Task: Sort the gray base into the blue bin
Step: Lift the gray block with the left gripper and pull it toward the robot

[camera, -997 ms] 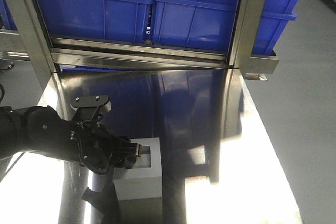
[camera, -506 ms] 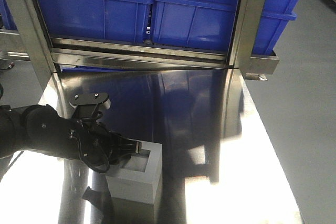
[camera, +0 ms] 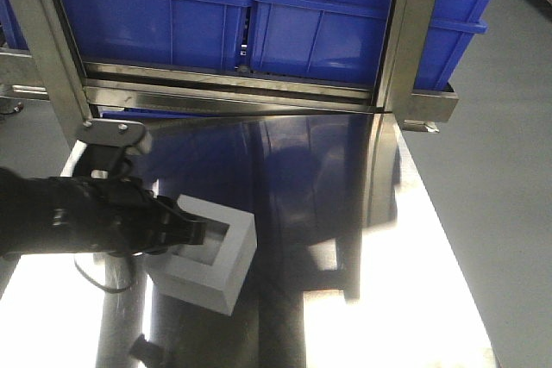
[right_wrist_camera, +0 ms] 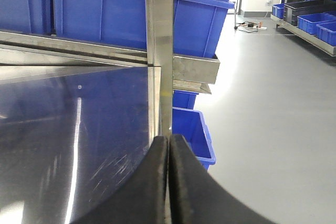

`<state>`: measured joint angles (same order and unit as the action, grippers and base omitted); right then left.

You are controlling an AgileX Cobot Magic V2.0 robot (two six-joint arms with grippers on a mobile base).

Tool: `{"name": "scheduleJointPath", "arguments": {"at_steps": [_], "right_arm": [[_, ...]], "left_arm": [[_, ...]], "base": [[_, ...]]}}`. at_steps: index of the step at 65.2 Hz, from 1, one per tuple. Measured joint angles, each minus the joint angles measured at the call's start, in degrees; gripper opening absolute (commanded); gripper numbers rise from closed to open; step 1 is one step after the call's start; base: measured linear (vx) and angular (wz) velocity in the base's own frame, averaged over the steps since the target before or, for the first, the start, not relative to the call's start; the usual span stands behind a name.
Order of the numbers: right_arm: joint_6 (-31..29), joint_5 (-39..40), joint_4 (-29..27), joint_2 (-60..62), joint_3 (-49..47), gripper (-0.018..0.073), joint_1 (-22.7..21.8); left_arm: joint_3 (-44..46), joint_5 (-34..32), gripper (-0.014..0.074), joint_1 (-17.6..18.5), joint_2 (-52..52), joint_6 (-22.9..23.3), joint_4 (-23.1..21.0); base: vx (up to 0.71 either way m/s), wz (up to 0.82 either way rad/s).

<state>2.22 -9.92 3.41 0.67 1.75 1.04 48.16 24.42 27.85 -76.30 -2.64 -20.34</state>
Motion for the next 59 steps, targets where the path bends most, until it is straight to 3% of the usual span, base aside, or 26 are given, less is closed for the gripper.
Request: {"name": "scheduleJointPath", "arguments": {"at_steps": [22, 42, 59], "right_arm": [[0.0, 0.0, 0.0, 0.0, 0.0, -0.0009, 0.0], [0.0, 0.0, 0.0, 0.0, 0.0, -0.0009, 0.0], [0.0, 0.0, 0.0, 0.0, 0.0, -0.0009, 0.0]], "left_arm": [[-10.6, -6.0, -0.0006, 0.0, 23.1, 0.0, 3.8], [-19.4, -5.9, -0.0006, 0.0, 47.5, -0.9, 7.0], [-25.2, -5.8, -0.0006, 0.0, 59.7, -1.2, 10.1]], "base": [[0.00, 0.00], [0.00, 0.00], [0.00, 0.00]]}}
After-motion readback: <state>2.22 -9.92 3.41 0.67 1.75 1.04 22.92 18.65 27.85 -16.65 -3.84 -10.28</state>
